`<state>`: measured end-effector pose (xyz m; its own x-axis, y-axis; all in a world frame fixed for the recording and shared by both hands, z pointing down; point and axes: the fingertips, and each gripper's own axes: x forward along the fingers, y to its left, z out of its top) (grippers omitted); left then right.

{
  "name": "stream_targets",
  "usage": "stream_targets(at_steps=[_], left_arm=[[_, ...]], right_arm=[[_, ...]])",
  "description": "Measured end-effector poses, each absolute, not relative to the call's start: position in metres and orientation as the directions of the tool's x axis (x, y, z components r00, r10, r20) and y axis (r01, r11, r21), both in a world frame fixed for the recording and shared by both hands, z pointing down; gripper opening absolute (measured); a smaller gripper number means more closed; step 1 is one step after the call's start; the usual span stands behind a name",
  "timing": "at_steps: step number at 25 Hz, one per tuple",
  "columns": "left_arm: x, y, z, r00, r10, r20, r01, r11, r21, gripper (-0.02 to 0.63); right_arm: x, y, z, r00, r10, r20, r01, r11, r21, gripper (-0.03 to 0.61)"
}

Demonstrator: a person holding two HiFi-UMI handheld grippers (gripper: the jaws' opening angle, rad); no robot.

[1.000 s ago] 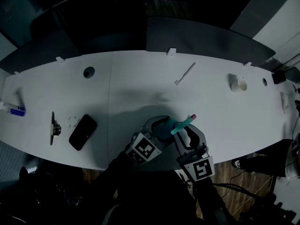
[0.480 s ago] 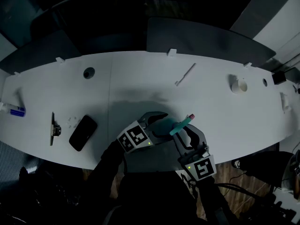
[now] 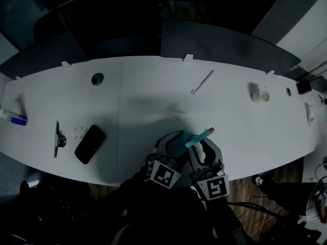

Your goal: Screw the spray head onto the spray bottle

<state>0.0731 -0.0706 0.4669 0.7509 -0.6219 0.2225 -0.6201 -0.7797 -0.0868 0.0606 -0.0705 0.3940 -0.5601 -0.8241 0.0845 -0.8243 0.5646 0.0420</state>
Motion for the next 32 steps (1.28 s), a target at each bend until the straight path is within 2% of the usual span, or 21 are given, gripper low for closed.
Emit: stream_targets(at_steps=[3,6,9,12,13,15,17,20,24,26,29,32], left_arm=[[0.072,-0.071,0.466,0.632,-0.754,0.179,-0.754,-0.652,-0.085,0.311],[0.072,-0.073,0.463,0.703,-0.696,0.147,-0.704,-0.71,0.0,0.32],[0.065,-0.075,0.465,0.89,-0.416,0.186,-0.445,-0.88,0.163,0.348],[0.069,-0.073,0.484,0.949,-0.041,0.312,-0.128,-0.956,0.262,0.35],[0.073,-0.072,0.483,0.949,0.031,0.314,-0.057,-0.962,0.269,0.35],[0.079,-0.07,0.48,0.951,0.068,0.3,-0.009,-0.968,0.249,0.343],[0.08,-0.069,0.478,0.958,0.003,0.287,-0.06,-0.976,0.211,0.327],[0.078,-0.07,0.476,0.947,-0.178,0.268,-0.229,-0.959,0.17,0.318],[0.078,-0.072,0.472,0.856,-0.467,0.22,-0.503,-0.851,0.151,0.318],[0.077,-0.071,0.473,0.798,-0.571,0.193,-0.599,-0.787,0.148,0.319],[0.076,-0.071,0.473,0.766,-0.62,0.17,-0.643,-0.746,0.173,0.319],[0.076,-0.071,0.473,0.788,-0.591,0.175,-0.616,-0.765,0.188,0.328]], right_arm=[[0.059,-0.07,0.396,-0.532,-0.841,0.097,-0.841,0.539,0.055,0.13],[0.058,-0.07,0.397,-0.546,-0.832,0.103,-0.832,0.552,0.05,0.13],[0.059,-0.069,0.398,-0.604,-0.787,0.125,-0.791,0.611,0.033,0.13],[0.06,-0.07,0.397,-0.66,-0.738,0.138,-0.741,0.67,0.035,0.13],[0.06,-0.07,0.398,-0.67,-0.729,0.143,-0.732,0.68,0.037,0.13],[0.062,-0.071,0.398,-0.675,-0.724,0.146,-0.727,0.686,0.04,0.13],[0.063,-0.071,0.397,-0.669,-0.731,0.137,-0.733,0.679,0.044,0.13],[0.065,-0.07,0.396,-0.634,-0.764,0.119,-0.765,0.642,0.05,0.13],[0.068,-0.07,0.394,-0.518,-0.851,0.083,-0.847,0.524,0.091,0.13],[0.069,-0.068,0.395,-0.469,-0.88,0.073,-0.874,0.474,0.104,0.13],[0.067,-0.068,0.396,-0.466,-0.882,0.073,-0.875,0.472,0.109,0.13],[0.065,-0.067,0.397,-0.486,-0.87,0.078,-0.861,0.493,0.126,0.13]])
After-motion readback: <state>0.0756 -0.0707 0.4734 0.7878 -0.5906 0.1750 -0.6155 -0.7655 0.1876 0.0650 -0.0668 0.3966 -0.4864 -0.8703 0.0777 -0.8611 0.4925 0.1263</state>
